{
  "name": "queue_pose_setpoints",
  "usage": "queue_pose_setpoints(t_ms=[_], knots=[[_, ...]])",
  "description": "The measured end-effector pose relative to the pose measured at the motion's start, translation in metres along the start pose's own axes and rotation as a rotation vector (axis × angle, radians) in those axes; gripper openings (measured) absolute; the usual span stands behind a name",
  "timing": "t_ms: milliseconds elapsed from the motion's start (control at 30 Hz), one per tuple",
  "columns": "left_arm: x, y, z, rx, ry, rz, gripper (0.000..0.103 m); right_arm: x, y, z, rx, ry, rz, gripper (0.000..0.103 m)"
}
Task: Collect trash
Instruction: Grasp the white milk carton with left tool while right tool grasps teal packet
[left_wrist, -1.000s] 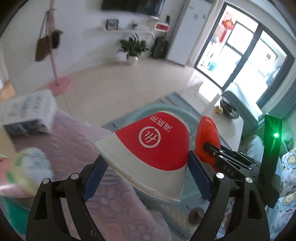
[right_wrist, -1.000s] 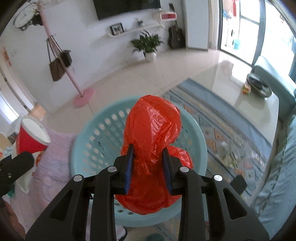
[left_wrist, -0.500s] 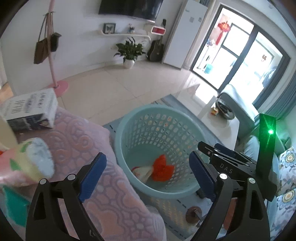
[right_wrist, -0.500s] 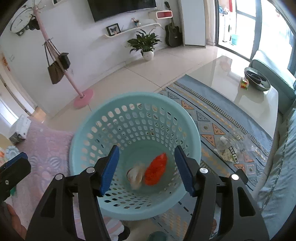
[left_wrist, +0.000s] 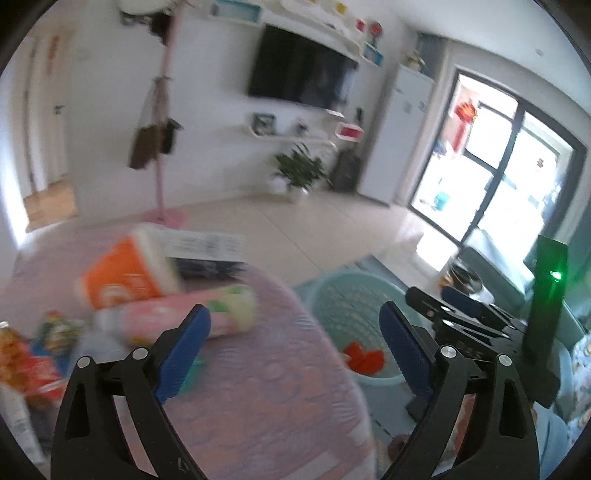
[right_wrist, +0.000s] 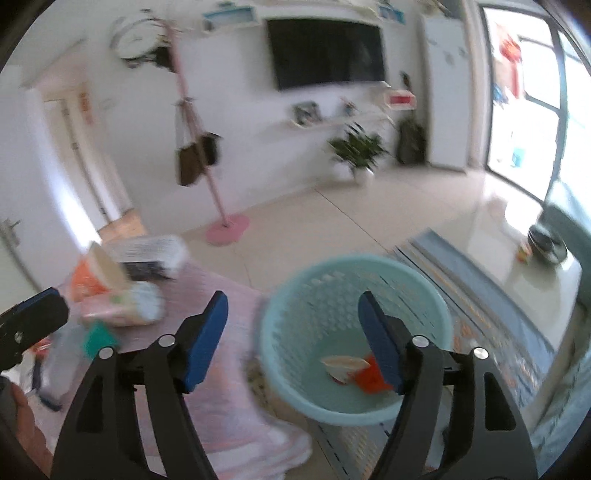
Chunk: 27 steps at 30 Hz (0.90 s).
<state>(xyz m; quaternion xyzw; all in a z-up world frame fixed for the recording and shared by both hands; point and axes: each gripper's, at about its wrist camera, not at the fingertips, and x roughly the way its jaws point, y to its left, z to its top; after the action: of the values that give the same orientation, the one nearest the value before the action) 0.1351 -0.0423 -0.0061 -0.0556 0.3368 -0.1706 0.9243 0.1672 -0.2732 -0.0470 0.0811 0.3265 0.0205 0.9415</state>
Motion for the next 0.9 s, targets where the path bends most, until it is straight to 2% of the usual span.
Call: queue_pose_setpoints(t_ms=[167,333,400,533,633,800,900], knots=[[-0.051,0.045,-0.007,-0.066,-0.076,0.117,0.090,-0.026,0.062,0.000,-0.103,-0.082,0.094,0.075],[-0.091,0.098,-0.023,-0.155,-0.112,0.268,0.094,-0.035,0.116,-0.008,-0.169,-0.086,0.177,0.076],[-0.101,0.119,-0.031,-0.195,-0.109,0.313,0.094,-0.033,0.134,-0.011,-0.183,-0.074,0.198,0.076],[-0.105,0.175,-0.055,-0.293,-0.036,0.425,0.094,-0.021,0.167,-0.023,-0.195,-0.023,0.220,0.076],[-0.099,0.209,-0.072,-0.347,0.040,0.438,0.094,-0.002,0.181,-0.032,-0.194,0.035,0.189,0.076],[-0.087,0.227,-0.083,-0.371,0.099,0.436,0.093,0.038,0.186,-0.044,-0.139,0.131,0.180,0.076],[-0.080,0.233,-0.088,-0.372,0.120,0.453,0.091,0.056,0.190,-0.048,-0.138,0.154,0.161,0.076]])
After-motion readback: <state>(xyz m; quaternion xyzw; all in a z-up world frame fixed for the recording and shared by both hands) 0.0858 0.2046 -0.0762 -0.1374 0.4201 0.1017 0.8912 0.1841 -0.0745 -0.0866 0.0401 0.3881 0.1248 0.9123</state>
